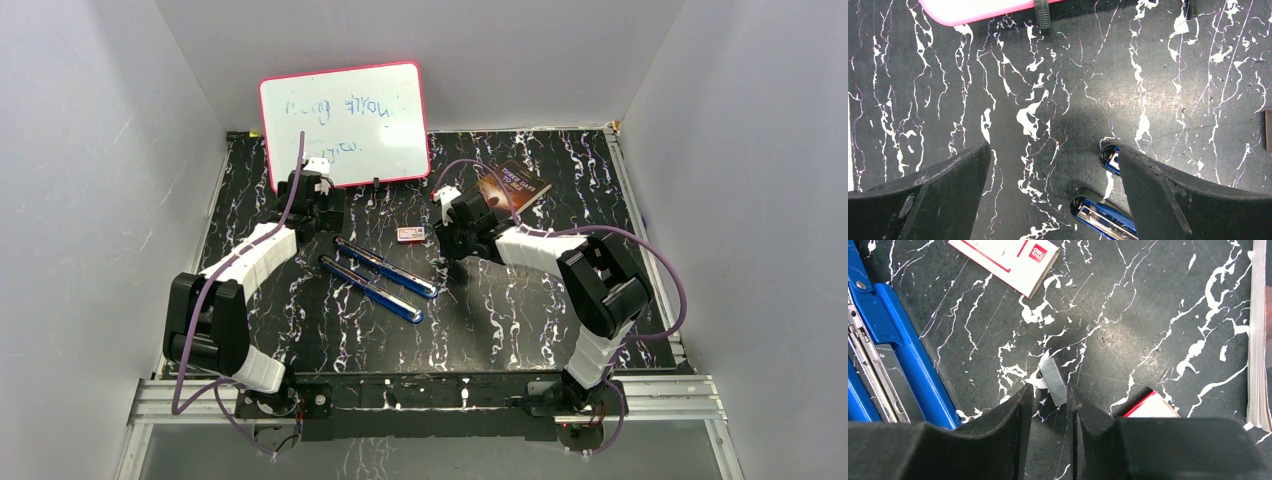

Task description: Load the staples into the stapler

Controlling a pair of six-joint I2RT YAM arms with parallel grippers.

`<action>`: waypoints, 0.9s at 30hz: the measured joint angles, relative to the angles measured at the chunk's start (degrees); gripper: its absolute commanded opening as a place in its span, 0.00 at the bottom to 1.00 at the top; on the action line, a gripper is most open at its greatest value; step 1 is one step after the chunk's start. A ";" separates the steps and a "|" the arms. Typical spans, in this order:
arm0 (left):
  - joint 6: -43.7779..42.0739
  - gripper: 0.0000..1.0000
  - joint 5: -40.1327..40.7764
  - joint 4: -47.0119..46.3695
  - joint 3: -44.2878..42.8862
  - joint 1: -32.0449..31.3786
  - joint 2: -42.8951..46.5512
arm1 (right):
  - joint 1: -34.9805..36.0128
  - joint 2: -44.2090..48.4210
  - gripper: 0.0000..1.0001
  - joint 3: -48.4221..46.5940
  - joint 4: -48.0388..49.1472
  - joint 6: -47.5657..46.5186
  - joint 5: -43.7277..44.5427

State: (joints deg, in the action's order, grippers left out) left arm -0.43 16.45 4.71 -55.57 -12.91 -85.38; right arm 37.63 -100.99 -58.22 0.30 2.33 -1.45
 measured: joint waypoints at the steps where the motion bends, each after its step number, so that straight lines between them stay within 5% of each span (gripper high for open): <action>1: 0.02 0.98 0.00 -0.02 0.00 0.00 -0.02 | 0.00 0.00 0.42 0.00 0.02 -0.02 -0.02; 16: 0.02 0.98 -0.04 -0.02 0.02 0.00 0.00 | -2.08 0.76 0.49 2.25 2.95 -4.83 -5.95; 27: 0.00 0.98 -0.33 -0.02 0.02 0.00 0.00 | -2.75 -2.80 0.42 0.98 3.30 -7.19 -8.79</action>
State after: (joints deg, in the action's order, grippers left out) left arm -0.43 16.12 4.69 -55.55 -12.91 -85.38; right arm 34.87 -103.79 -57.23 3.60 -4.86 -10.24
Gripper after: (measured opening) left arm 0.982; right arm 0.469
